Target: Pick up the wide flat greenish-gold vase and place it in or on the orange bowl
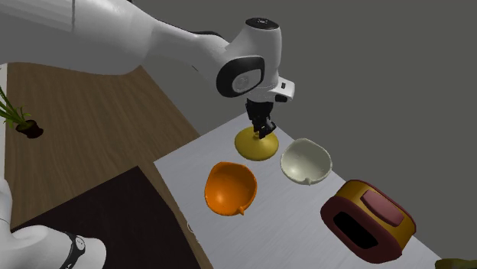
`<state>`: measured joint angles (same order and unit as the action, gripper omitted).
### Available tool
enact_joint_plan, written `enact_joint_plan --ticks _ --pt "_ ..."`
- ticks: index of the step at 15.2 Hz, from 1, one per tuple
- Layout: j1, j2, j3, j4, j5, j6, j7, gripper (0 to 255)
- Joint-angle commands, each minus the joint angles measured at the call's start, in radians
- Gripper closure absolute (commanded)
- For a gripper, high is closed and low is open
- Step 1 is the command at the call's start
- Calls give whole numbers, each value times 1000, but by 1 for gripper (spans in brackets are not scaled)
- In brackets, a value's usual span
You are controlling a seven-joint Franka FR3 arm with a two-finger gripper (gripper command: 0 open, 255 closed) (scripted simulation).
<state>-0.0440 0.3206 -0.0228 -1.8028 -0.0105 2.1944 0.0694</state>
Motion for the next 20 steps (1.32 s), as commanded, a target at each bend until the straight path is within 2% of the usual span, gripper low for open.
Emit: enact_joint_plan --ticks 1,14,20 --pt "0 -9 0 16 0 -26 0 255" --pt "1 -59 0 116 0 -175 -1 255" --pt "-33 -280 -25 -127 0 -152 -60 255"
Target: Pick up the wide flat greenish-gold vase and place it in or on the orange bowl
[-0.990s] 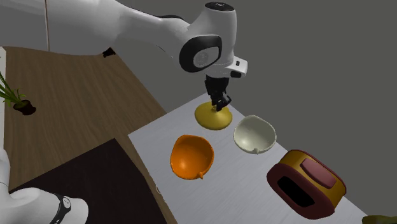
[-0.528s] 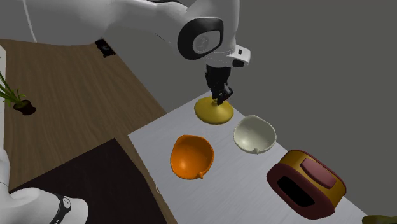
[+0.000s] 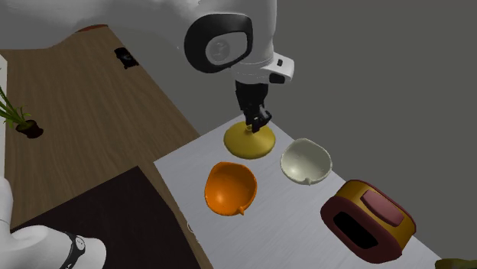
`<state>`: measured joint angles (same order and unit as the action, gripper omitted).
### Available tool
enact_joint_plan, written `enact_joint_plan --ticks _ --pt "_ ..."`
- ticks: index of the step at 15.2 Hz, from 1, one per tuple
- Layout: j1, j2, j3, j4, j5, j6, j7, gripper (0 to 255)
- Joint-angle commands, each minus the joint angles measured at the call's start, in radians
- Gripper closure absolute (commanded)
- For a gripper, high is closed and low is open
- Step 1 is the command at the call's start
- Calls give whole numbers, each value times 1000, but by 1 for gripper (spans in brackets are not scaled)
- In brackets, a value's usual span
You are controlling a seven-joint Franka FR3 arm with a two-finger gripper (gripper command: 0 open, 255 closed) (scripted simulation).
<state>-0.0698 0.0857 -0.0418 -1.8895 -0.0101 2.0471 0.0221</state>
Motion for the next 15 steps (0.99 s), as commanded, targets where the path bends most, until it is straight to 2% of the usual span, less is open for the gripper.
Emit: enact_joint_plan --ticks 1,8,15 --pt "-12 -81 -11 -75 -2 -5 -23 255" --pt "-53 -319 -55 -281 -20 -36 -99 255" --pt "-53 -296 -57 -354 -19 59 -99 255"
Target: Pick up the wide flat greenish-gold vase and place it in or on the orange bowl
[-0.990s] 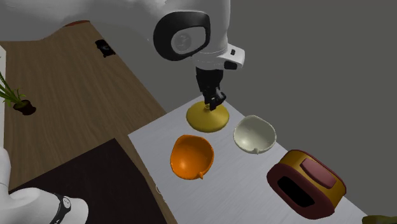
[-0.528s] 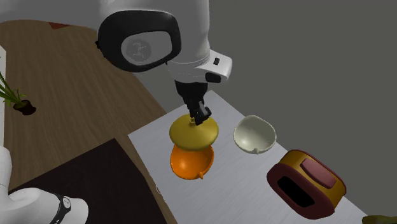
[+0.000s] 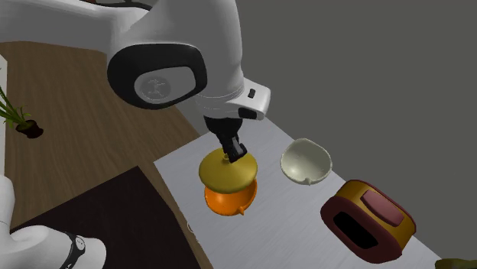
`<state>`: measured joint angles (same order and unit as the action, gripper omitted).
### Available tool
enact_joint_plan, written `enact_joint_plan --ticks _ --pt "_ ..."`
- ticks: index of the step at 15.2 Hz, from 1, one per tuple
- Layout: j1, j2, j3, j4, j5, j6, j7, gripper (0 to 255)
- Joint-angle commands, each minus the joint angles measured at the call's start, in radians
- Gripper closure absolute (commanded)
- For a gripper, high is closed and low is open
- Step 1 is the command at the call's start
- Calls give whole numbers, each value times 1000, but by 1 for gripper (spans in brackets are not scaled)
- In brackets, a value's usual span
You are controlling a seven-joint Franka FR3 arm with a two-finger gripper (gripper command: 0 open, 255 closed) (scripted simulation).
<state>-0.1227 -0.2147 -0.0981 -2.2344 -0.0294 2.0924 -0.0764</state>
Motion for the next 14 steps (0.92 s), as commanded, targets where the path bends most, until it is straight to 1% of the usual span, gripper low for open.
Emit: enact_joint_plan --ticks 1,14 --pt "0 9 -1 -18 0 28 -1 255" --pt "0 85 -5 -123 6 209 -5 255"
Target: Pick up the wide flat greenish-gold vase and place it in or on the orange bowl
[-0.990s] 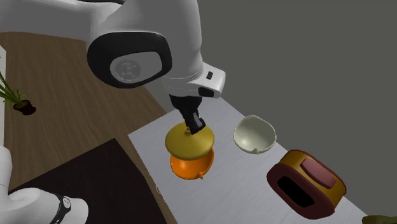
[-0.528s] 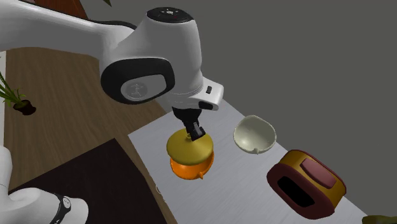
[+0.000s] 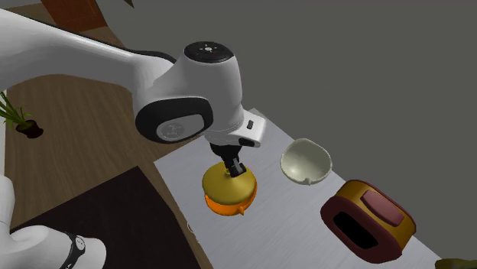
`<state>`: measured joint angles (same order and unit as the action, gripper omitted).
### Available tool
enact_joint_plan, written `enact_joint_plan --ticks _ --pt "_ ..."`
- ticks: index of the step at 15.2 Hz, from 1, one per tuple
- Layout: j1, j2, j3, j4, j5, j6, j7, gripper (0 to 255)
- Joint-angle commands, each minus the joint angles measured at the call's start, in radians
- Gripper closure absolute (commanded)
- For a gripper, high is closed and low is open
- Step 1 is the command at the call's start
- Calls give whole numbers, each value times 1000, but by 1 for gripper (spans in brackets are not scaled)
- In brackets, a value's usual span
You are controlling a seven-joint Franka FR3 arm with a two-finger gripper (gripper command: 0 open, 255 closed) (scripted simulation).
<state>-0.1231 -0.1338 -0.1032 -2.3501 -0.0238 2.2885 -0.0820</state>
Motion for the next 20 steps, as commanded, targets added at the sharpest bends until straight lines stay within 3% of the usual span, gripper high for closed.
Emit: enact_joint_plan --ticks 1,8,9,14,18,20 --pt "0 12 0 -14 1 27 0 255" --pt "0 12 0 -14 1 27 0 255" --pt "0 12 0 -14 1 27 0 0" --pt "0 12 0 -14 1 27 0 0" --pt "0 -61 3 45 -5 -104 5 0" --pt "0 -61 3 45 -5 -104 5 0"
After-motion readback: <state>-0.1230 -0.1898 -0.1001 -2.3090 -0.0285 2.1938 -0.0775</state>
